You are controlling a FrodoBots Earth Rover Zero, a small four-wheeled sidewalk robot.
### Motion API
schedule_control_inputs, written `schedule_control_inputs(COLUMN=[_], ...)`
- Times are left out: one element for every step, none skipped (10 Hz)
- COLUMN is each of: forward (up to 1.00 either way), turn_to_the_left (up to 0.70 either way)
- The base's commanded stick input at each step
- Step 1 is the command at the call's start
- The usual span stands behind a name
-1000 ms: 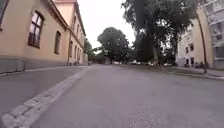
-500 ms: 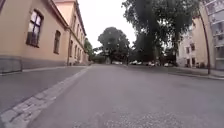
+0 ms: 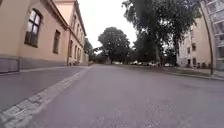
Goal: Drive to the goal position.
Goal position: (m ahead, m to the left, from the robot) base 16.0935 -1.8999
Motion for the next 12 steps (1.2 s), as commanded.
schedule_control_inputs(forward=[0.45, 0.45, 0.45, 0.45, 0.45, 0.45, 0.45, 0.45, 0.45, 0.45, 0.45, 0.45], turn_to_the_left=[0.0, 0.0, 0.0, 0.0, 0.0, 0.0, 0.0, 0.0, 0.0, 0.0, 0.0, 0.0])
